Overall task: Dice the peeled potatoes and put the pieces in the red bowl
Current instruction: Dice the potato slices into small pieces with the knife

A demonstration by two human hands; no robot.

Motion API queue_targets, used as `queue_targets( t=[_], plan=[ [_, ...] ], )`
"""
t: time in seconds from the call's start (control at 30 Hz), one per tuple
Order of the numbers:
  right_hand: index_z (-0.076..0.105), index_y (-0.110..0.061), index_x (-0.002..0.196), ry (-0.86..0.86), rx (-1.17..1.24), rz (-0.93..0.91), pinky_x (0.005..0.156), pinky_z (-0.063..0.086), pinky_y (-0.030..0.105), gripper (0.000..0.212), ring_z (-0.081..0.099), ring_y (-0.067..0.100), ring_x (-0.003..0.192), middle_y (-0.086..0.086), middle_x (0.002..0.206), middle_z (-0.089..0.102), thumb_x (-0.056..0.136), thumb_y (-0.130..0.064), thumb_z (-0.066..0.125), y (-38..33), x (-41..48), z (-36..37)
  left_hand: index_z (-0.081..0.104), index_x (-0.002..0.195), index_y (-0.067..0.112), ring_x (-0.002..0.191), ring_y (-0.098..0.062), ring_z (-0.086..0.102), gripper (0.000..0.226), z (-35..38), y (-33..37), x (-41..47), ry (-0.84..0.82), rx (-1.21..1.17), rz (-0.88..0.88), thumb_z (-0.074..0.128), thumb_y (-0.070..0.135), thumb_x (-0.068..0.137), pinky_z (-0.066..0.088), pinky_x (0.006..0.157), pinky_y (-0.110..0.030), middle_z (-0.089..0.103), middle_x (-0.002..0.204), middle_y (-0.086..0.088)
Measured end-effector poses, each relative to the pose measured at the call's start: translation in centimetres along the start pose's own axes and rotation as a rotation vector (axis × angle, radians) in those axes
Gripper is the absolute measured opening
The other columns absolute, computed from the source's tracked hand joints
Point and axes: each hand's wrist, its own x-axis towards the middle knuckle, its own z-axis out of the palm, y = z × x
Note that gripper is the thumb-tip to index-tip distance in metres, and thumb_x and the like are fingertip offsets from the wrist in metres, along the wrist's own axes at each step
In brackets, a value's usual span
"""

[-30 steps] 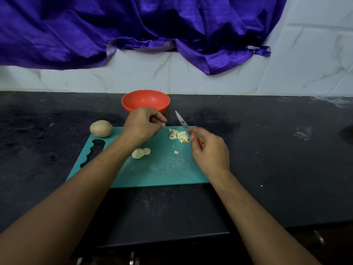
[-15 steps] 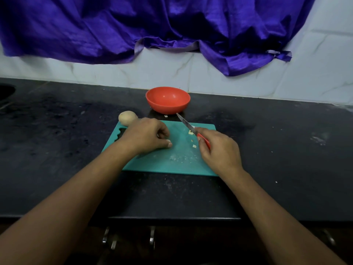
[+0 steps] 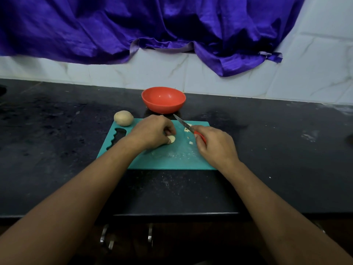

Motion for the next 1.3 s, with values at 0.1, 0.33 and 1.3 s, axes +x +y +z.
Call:
queue_targets(
  t=[0.1, 0.33, 1.3],
  plan=[
    [0.063, -0.033, 0.133, -0.008, -0.037, 0.008, 0.077, 0.052, 0.036, 0.034, 0.067, 0.017, 0.097, -0.007, 0.114, 0.072, 0.102, -0.031, 0.048, 0.7, 0.9, 0.2, 0.077, 0.1, 0.03, 0.09, 0.002, 0.065, 0.02, 0.0, 0.1, 0.6, -0.018, -0.058, -0.015, 0.084, 0.022, 0.083, 0.055, 0.08, -0.027, 0.072, 0.093, 0.018],
    [0.064, -0.031, 0.132, 0.018, -0.021, 0.013, 0.075, 0.054, 0.036, 0.034, 0.068, 0.017, 0.093, -0.006, 0.112, 0.072, 0.102, -0.032, 0.049, 1.1, 1.1, 0.6, 0.078, 0.09, 0.032, 0.084, -0.002, 0.064, 0.011, 0.3, 0.5, 0.3, 0.089, -0.08, -0.03, 0.081, 0.041, 0.084, 0.052, 0.072, -0.029, 0.07, 0.085, 0.018],
    [0.064, -0.03, 0.133, 0.05, 0.056, 0.017, 0.071, 0.048, 0.032, 0.034, 0.066, 0.017, 0.093, -0.006, 0.109, 0.071, 0.102, -0.029, 0.053, 1.1, 1.0, 0.4, 0.076, 0.09, 0.037, 0.096, -0.013, 0.057, 0.01, 2.2, 0.4, 1.2, 0.25, 0.152, 0.004, 0.075, 0.047, 0.088, 0.032, 0.082, -0.034, 0.054, 0.077, 0.02]
  ],
)
